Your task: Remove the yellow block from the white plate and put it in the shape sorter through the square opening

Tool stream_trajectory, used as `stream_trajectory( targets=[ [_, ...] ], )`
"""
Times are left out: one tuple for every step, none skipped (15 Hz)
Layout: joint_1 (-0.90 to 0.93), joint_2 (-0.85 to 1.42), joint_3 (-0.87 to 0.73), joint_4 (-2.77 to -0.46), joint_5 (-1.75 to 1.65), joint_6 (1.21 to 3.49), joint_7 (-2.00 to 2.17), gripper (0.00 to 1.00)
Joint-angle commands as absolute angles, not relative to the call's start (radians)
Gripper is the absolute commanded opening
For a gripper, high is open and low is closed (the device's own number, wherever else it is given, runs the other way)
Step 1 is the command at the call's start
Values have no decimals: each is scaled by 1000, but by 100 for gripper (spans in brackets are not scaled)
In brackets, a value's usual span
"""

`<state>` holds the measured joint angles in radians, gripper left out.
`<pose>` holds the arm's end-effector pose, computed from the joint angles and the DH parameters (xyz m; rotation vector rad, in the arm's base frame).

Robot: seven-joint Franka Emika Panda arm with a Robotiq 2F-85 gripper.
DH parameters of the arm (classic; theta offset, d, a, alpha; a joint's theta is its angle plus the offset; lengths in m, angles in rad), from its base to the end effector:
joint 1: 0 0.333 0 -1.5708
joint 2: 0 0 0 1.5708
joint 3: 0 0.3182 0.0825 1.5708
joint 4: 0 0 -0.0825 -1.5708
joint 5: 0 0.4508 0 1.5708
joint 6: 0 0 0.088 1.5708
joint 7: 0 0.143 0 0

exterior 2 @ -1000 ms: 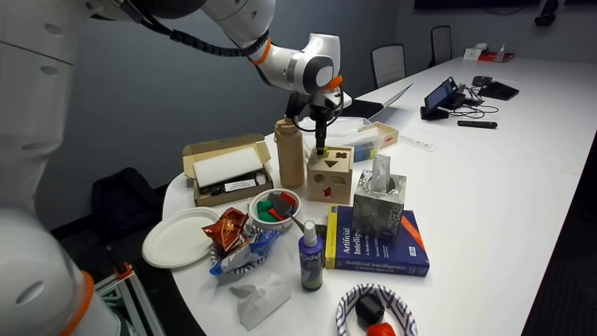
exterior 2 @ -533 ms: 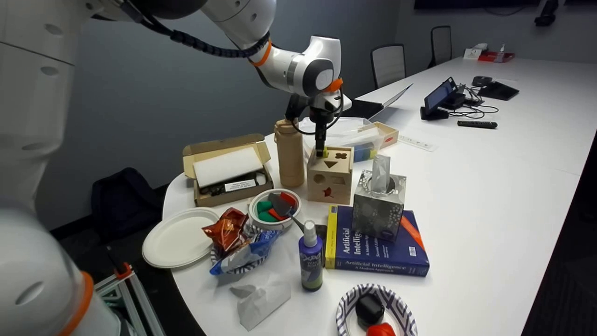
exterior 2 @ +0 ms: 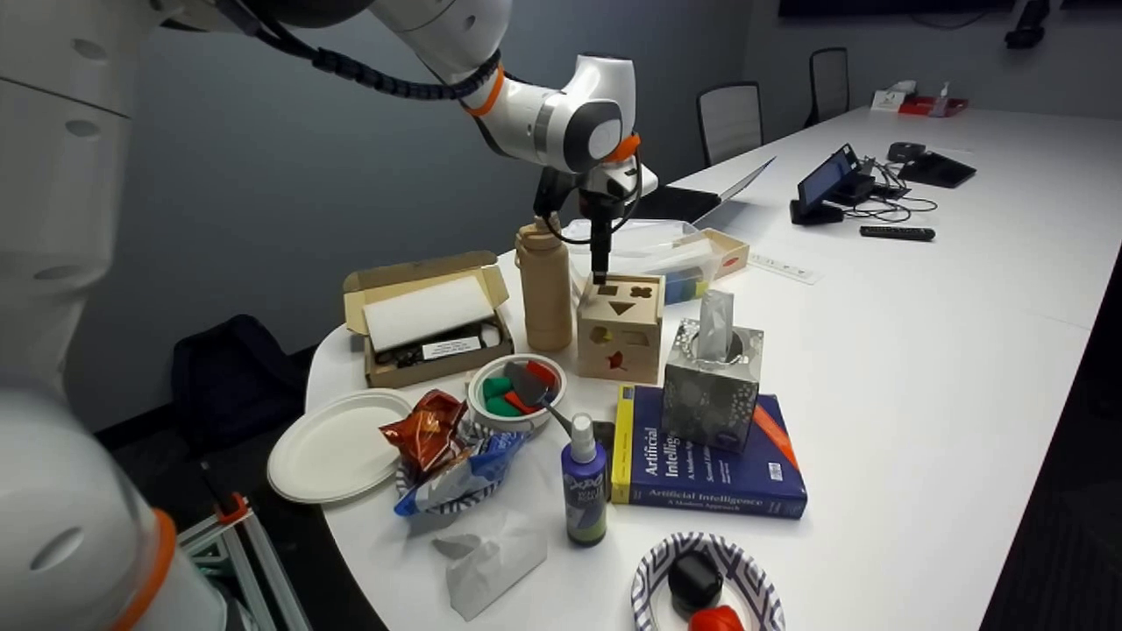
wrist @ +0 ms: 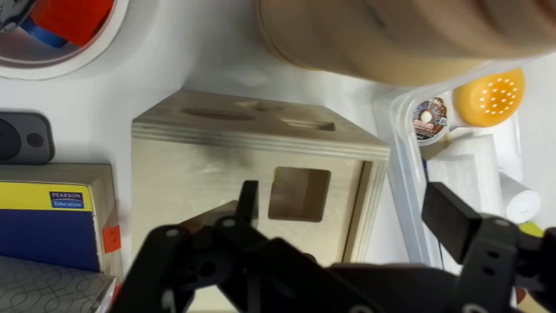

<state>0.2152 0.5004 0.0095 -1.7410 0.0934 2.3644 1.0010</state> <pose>0.7153 0.1667 0.2261 -2.7474 1.2275 -0.0873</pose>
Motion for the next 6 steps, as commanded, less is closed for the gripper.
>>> stream_trajectory(
  targets=[
    [223,432,15,-1770,91,2332,1005,100],
    [222,421,17,-1772,91,2325,1004,100],
    [223,410,16,-1777,87,2325,1006,100],
    [225,397,13,-1785,79,2337,1010,100],
    [226,387,11,-1790,74,2344,1015,99],
    [228,376,7,-1796,64,2347,1022,100]
  ],
)
